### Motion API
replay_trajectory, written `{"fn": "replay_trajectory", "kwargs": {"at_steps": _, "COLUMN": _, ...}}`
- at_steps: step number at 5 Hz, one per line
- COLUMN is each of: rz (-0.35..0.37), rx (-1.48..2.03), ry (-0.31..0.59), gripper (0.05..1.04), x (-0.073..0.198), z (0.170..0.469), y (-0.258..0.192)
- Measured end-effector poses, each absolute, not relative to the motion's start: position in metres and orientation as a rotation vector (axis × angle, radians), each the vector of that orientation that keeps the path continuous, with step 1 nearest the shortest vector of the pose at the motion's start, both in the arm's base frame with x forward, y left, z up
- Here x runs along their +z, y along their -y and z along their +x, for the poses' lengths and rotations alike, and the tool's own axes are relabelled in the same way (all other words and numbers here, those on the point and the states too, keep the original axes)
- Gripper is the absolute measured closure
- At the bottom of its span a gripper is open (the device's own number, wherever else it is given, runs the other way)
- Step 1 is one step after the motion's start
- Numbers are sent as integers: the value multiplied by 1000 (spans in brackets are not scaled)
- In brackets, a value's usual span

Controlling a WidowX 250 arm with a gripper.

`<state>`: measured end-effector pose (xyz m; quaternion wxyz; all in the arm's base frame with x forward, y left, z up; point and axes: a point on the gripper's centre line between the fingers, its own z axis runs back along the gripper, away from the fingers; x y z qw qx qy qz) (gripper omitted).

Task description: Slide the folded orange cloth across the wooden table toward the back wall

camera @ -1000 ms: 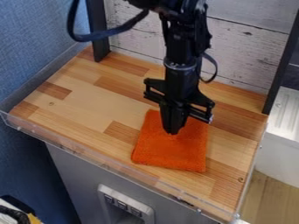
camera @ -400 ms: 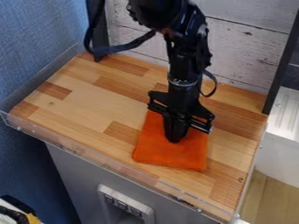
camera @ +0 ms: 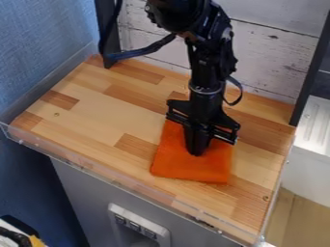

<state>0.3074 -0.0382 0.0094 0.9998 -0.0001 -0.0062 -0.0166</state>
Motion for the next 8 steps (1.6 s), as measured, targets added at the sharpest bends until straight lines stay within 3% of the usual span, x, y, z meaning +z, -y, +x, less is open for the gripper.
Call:
{"fn": "replay_trajectory", "kwargs": {"at_steps": 6, "rz": -1, "rx": -24, "ry": -2, "gripper": 1000, "x": 9, "z": 350, "y": 34}}
{"fn": "replay_trajectory", "kwargs": {"at_steps": 7, "rz": 0, "rx": -17, "ry": -35, "gripper": 847, "x": 12, "z": 349, "y": 27}}
{"fn": "replay_trajectory", "kwargs": {"at_steps": 8, "rz": -4, "rx": 9, "ry": -89, "gripper": 593, "x": 16, "z": 341, "y": 19}}
